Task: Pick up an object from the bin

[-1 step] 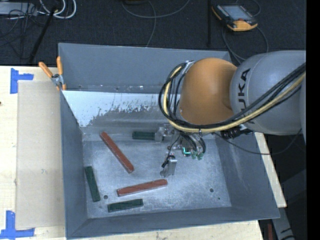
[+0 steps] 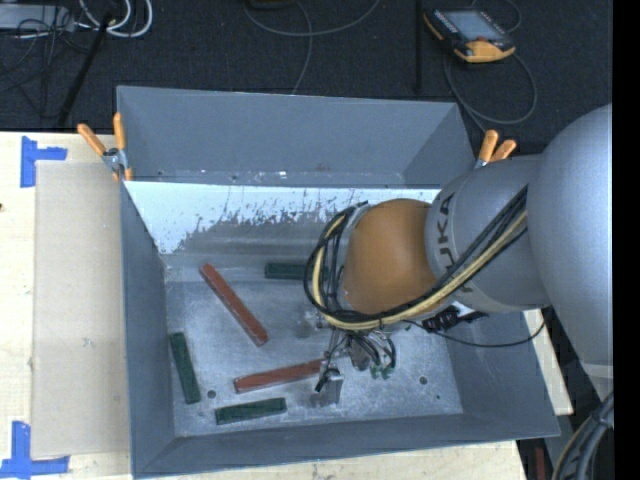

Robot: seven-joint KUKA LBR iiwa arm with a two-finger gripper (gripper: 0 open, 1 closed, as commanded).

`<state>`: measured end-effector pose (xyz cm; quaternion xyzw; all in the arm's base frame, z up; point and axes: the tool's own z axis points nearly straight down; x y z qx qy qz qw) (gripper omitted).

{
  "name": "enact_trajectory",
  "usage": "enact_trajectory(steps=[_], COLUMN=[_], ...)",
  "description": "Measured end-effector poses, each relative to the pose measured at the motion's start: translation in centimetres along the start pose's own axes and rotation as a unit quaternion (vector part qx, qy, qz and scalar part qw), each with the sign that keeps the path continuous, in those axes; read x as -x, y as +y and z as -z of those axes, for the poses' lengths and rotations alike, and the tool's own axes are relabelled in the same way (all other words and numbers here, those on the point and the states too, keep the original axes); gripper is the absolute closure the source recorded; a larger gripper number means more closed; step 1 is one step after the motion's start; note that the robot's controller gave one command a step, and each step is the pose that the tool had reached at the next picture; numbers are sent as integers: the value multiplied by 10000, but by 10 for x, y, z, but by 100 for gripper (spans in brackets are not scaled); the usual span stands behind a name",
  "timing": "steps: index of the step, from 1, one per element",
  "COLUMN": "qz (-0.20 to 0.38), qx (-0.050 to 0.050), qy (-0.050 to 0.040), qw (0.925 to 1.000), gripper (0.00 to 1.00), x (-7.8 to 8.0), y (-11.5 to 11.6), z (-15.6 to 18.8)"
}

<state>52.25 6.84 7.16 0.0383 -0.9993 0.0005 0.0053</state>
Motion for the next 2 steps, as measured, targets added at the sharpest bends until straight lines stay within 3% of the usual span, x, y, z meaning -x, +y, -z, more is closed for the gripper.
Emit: enact_trajectory(steps=[1, 2], qz=[-21, -97], qx=[5, 10], qy=[-43, -99], qw=[10000, 9999], gripper=[100, 100], x=[3, 6], y=[0, 14], z=[4, 185])
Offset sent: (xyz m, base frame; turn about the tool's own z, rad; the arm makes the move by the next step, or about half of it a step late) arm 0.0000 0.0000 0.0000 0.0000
